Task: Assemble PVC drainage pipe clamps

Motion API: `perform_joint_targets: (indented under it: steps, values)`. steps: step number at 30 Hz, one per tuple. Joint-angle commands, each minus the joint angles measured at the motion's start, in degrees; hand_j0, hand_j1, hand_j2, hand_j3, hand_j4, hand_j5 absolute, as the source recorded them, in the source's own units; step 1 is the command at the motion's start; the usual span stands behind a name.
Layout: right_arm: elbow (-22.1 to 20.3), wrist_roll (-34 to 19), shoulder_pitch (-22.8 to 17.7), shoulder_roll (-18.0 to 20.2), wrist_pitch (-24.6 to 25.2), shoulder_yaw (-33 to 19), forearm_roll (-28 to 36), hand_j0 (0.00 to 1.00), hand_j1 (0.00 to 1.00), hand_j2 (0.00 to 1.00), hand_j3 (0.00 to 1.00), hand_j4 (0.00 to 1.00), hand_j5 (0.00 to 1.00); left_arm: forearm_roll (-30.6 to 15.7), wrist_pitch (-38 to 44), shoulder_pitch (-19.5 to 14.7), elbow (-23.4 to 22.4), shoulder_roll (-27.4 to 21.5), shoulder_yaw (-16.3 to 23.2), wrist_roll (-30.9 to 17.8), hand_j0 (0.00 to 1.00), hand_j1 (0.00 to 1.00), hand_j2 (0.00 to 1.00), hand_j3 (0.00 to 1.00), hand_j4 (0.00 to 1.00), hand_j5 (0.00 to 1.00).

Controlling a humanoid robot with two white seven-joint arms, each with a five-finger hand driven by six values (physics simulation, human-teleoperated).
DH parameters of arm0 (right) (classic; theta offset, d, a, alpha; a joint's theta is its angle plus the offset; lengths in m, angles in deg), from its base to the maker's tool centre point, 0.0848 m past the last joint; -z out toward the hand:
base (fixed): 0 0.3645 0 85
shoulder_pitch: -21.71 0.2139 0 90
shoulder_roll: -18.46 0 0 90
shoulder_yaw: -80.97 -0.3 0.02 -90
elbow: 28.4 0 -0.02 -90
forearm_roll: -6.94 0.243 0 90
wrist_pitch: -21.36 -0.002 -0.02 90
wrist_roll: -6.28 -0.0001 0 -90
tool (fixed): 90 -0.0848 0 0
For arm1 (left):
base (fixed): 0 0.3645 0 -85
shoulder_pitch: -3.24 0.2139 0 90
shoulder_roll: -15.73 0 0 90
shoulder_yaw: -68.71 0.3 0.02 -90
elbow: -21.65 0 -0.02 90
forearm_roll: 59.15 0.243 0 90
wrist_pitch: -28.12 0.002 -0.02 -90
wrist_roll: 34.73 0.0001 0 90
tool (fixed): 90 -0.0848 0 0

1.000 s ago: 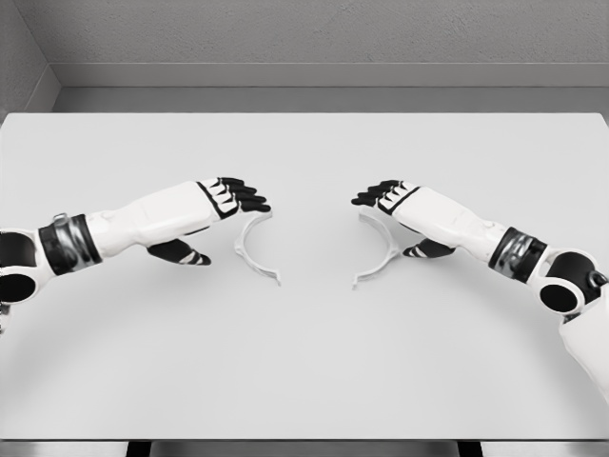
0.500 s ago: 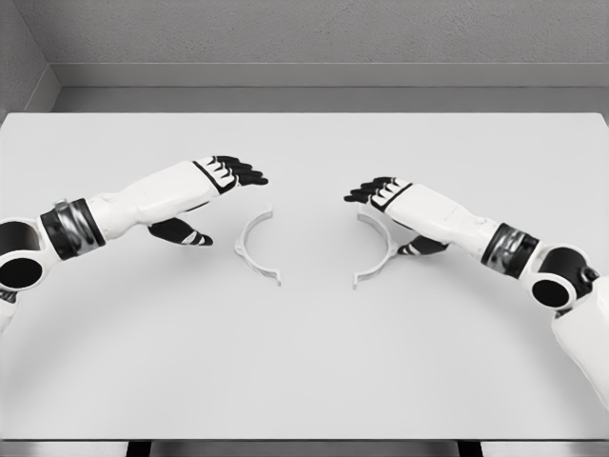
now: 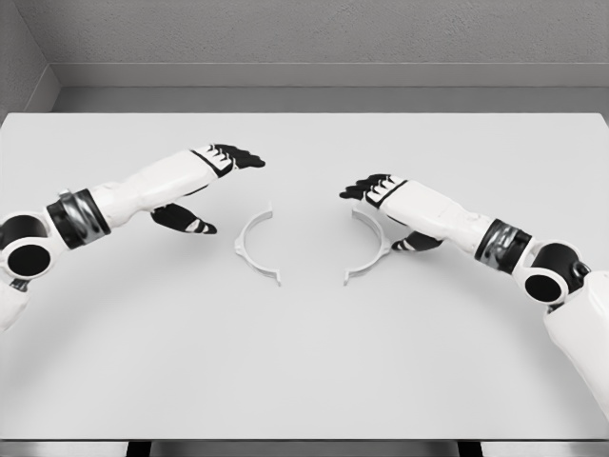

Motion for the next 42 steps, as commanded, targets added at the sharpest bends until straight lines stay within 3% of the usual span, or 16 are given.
perform_joint_targets:
  steps: [1, 9, 26, 42]
  values:
    - [1.03, 0.03, 0.09, -0.06, 0.09, -0.02, 0.34, 1.00, 1.00, 1.00, 1.00, 1.00, 1.00, -0.34, 0.06, 0.00, -0.89, 0.51, 0.07, -0.02, 1.00, 1.00, 1.00, 1.00, 1.00, 1.00]
    - [2.97, 0.03, 1.23, -0.59, 0.09, 1.12, 0.25, 1.00, 1.00, 1.00, 1.00, 1.00, 1.00, -0.16, -0.38, 0.00, -6.16, 3.77, 0.16, -0.02, 1.00, 1.00, 1.00, 1.00, 1.00, 1.00]
    - [0.95, -0.24, 1.23, -1.03, 0.09, 1.91, 0.34, 1.00, 1.00, 1.00, 1.00, 1.00, 1.00, -0.16, -0.47, 0.00, -10.03, 5.79, 0.16, -0.02, 1.00, 1.00, 1.00, 1.00, 1.00, 1.00]
    - [3.05, -0.24, 3.87, -4.28, 0.09, 3.75, -0.27, 1.00, 1.00, 1.00, 1.00, 1.00, 1.00, 0.10, -0.47, 0.00, -13.99, 7.90, 0.07, -0.02, 1.00, 1.00, 1.00, 1.00, 1.00, 1.00]
